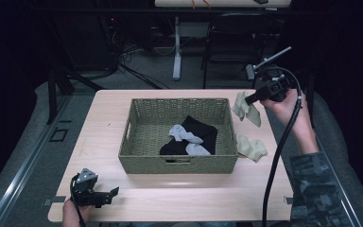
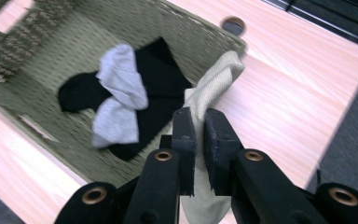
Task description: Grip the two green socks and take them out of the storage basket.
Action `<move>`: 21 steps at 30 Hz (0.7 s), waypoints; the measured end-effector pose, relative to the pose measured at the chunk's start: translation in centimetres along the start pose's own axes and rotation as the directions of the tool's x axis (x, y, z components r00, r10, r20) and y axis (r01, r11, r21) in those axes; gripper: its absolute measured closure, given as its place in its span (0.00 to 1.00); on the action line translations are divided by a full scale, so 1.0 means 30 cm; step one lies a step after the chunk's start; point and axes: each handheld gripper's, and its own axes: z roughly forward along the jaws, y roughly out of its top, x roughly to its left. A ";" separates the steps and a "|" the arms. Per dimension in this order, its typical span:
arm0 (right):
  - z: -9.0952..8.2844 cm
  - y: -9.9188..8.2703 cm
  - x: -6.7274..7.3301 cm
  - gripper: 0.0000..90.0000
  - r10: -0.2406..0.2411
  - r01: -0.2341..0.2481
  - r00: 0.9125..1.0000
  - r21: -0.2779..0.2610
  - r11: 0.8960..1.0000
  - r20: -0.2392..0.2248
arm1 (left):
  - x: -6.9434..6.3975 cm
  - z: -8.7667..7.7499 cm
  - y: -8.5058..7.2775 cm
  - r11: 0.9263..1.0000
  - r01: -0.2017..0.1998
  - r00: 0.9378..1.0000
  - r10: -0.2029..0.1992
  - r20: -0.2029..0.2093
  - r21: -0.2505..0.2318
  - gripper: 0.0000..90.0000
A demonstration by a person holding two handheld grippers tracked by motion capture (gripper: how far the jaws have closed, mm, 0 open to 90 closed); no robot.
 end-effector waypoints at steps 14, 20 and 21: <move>0.119 -0.167 -0.127 0.93 0.117 -0.116 0.993 0.038 0.993 -0.025 | -0.002 0.000 0.000 1.000 0.001 1.000 -0.001 -0.005 -0.003 0.00; 0.253 -0.258 -0.180 0.93 0.160 -0.161 0.987 0.101 0.982 0.019 | -0.001 0.001 0.000 1.000 -0.001 1.000 0.001 -0.008 0.000 0.00; 0.253 -0.258 -0.180 0.93 0.160 -0.161 0.987 0.101 0.982 0.019 | -0.001 0.001 0.000 1.000 -0.001 1.000 0.001 -0.008 0.000 0.00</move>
